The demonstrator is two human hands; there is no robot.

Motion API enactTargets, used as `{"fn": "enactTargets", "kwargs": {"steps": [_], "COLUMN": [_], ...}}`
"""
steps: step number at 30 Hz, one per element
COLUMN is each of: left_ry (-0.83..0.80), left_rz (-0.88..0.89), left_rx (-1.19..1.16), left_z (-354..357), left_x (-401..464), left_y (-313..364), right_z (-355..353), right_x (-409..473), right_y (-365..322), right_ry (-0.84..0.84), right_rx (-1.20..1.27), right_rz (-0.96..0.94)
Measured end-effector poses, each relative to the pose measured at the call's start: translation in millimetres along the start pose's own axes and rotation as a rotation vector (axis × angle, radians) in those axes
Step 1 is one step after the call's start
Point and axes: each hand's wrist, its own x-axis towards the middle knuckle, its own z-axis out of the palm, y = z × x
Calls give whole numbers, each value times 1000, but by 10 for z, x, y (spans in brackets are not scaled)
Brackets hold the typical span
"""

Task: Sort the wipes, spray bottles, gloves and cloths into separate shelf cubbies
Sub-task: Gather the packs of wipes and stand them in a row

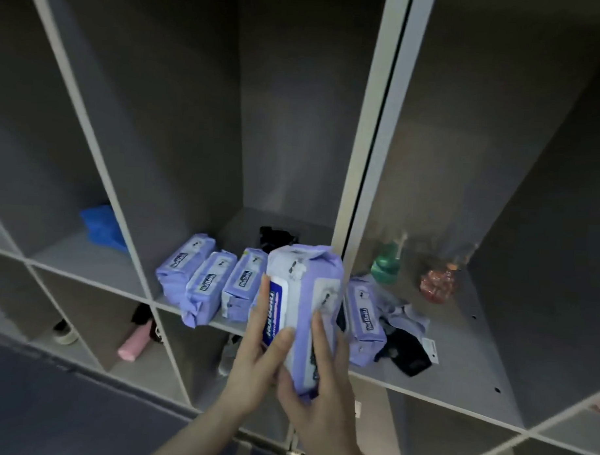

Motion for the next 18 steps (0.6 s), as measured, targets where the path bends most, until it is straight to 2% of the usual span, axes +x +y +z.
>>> {"fn": "enactTargets", "kwargs": {"steps": [2, 5, 7, 9, 11, 14, 16, 18], "left_ry": [22, -21, -83, -160, -310, -658, -823, -868], "left_rz": [-21, -104, -147, -150, -192, -211, -265, -267], "left_rx": [16, 118, 284, 495, 762, 1239, 1406, 1469], "left_z": [-161, -462, -690, -884, -1027, -1201, -1289, -1337], "left_x": [219, 724, 1089, 1414, 1655, 1789, 1751, 1692], "left_y": [13, -2, -18, -108, -292, -664, -859, -967], "right_z": [157, 410, 533, 610, 693, 854, 967, 1079], "right_x": [249, 674, 896, 1063, 1189, 1322, 1375, 1401], "right_y": [-70, -138, -122, -48, 64, 264, 388, 458], "right_ry": [-62, -45, -19, -47, -62, -101, -148, -154], "right_rx": [40, 55, 17, -143, -354, -537, -629, -679], "right_rz": [8, 103, 173, 221, 265, 370, 448, 517]}}
